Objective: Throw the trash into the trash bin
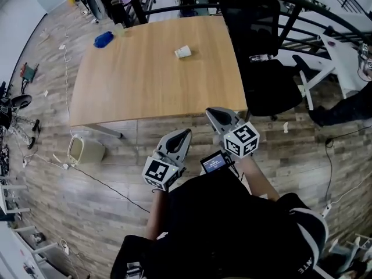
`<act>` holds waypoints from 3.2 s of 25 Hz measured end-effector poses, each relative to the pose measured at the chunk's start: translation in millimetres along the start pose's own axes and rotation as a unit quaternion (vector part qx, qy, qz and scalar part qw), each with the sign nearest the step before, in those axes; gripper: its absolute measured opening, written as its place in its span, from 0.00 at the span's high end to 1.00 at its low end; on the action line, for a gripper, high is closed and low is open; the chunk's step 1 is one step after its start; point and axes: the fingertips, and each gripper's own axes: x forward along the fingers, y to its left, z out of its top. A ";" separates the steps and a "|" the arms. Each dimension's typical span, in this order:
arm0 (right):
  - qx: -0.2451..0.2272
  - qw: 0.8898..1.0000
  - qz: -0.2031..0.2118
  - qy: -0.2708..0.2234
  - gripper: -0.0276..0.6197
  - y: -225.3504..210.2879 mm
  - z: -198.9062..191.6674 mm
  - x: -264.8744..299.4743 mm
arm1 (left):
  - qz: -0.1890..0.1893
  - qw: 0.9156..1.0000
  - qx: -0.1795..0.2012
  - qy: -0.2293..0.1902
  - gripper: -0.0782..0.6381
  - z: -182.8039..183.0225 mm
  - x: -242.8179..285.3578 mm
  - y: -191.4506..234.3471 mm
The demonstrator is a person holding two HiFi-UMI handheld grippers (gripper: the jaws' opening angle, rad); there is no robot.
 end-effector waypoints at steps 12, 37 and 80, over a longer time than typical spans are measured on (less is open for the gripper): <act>0.045 0.998 -0.044 -0.007 0.96 -56.7 4.7 75.5 | -0.028 0.999 -0.027 0.036 0.90 -27.4 43.1 94.7; 0.034 0.985 -0.171 -0.010 0.96 -132.3 58.9 212.8 | -0.088 0.994 -0.007 0.070 0.90 -3.4 117.7 316.1; 0.180 0.965 -0.186 0.046 0.96 -331.7 -76.6 230.3 | -0.024 0.944 0.086 0.317 0.49 -201.7 390.8 429.9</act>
